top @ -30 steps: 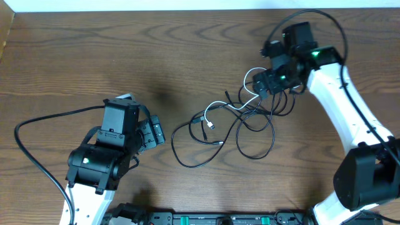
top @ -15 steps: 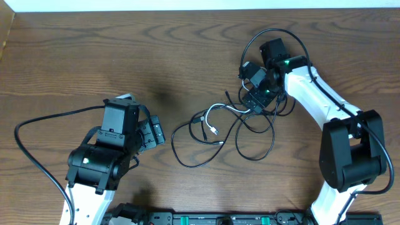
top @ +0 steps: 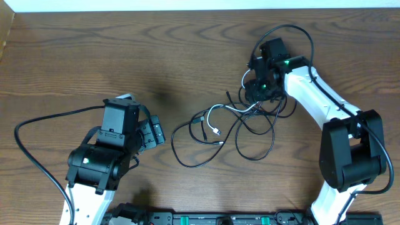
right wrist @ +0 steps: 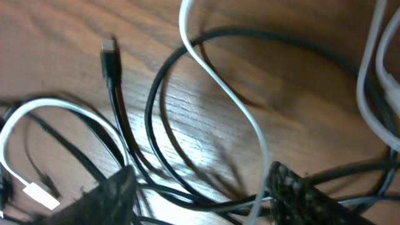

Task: Untangle cables
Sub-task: 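Grasp the white cable among the black cables with the right gripper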

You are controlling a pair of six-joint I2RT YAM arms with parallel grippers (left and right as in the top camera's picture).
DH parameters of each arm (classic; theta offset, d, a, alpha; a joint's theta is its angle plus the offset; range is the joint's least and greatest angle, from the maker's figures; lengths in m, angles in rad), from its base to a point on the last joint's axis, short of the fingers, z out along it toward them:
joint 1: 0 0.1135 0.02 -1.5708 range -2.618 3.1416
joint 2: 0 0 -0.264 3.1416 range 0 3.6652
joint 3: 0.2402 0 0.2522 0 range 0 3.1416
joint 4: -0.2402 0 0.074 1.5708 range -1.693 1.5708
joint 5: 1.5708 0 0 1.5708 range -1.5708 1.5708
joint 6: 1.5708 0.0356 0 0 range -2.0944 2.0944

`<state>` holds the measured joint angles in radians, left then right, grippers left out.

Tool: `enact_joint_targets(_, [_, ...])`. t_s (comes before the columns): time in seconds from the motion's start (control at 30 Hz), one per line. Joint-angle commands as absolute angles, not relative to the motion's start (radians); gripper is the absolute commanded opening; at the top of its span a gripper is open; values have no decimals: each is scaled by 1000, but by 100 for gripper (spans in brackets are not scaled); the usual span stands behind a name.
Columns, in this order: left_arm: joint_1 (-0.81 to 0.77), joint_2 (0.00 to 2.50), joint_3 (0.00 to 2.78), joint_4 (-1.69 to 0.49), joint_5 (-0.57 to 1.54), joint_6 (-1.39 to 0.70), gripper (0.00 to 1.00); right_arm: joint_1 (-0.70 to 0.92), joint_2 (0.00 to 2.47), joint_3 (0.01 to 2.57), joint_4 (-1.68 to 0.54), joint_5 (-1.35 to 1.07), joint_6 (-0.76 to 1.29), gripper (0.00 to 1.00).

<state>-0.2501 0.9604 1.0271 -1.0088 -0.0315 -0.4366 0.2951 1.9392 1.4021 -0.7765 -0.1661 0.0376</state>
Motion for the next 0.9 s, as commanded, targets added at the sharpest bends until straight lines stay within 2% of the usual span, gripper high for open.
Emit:
enact_joint_targets(0.0, [-248,962,1031,-1009,-33,-419,89,313,1951,1380,-778,-167,296,63])
enact_joint_targets(0.13, [-248,962,1031,-1009,-33,-419,89,335,1951,1347,-781,-166,367,70])
enact_joint_targets(0.3, [-248,962,1031,-1009,-33,-419,89,364,1951,1272,-736,-141,367,69])
enact_joint_targets(0.4, [-248,962,1031,-1009,-33,-419,89,370,1951,1245,-690,-141,374,60])
enact_joint_targets(0.5, [-248,962,1031,-1009,-33,-419,89,370,1951,1245,-673,-141,374,40])
enact_joint_targets(0.57, [-248,962,1031,-1009,-33,-419,89,370,1951,1245,-656,-141,374,12])
enact_joint_targets(0.6, [-248,962,1031,-1009,-33,-419,89,370,1951,1245,-641,-141,374,1])
enact_joint_targets(0.87, [-248,962,1031,-1009,-33,-418,89,363,1905,1364,-605,-159,308,1])
